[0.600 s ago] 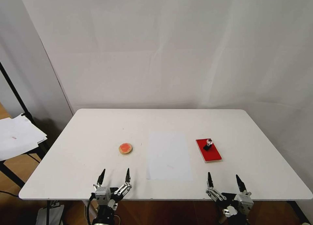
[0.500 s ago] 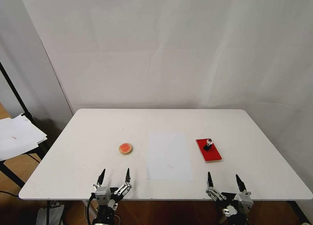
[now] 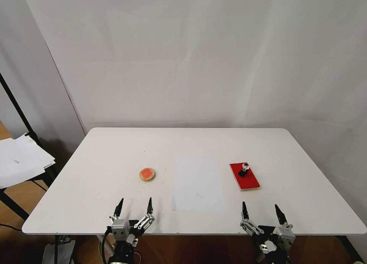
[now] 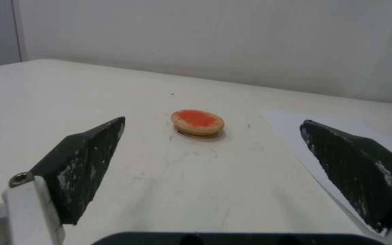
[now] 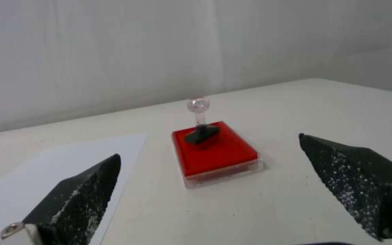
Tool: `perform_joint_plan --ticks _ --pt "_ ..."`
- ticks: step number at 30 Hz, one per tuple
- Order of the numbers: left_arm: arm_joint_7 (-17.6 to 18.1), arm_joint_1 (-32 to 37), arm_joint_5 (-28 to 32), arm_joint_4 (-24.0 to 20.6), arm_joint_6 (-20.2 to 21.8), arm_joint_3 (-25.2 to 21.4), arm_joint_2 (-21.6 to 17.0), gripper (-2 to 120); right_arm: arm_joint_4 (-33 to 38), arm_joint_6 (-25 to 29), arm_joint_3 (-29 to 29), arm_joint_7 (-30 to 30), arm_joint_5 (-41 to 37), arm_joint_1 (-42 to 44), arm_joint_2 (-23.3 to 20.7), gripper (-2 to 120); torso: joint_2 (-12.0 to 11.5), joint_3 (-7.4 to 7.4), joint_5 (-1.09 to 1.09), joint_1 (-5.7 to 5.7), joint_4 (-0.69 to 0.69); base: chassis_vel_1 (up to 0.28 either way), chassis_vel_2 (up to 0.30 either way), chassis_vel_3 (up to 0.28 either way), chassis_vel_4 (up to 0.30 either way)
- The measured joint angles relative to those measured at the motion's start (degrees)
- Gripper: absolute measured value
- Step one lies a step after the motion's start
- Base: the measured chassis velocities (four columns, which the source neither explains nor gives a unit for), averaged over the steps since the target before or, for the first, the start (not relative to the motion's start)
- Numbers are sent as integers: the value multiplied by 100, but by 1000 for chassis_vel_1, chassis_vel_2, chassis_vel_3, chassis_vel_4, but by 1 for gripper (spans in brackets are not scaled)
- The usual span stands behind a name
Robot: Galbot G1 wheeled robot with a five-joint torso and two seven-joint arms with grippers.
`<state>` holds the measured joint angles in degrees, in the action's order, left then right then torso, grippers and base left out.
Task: Pick up the stamp from the ink pad and place it onto another ink pad.
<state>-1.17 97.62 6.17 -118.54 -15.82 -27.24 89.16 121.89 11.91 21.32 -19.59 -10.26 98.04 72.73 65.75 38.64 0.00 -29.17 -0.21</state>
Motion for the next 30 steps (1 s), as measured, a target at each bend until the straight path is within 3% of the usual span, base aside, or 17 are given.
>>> perform_joint_plan --ticks 15,30 --pt "0 0 0 0 0 0 0 102 -926 -391 -273 24 -872 -1475 -806 100 0 0 0 0 0 0 0 0 0" --pt "0 0 0 0 0 -1 0 102 -1122 -1203 -862 -136 -1463 -2484 -1360 100 0 0 -1 0 0 0 0 0 0"
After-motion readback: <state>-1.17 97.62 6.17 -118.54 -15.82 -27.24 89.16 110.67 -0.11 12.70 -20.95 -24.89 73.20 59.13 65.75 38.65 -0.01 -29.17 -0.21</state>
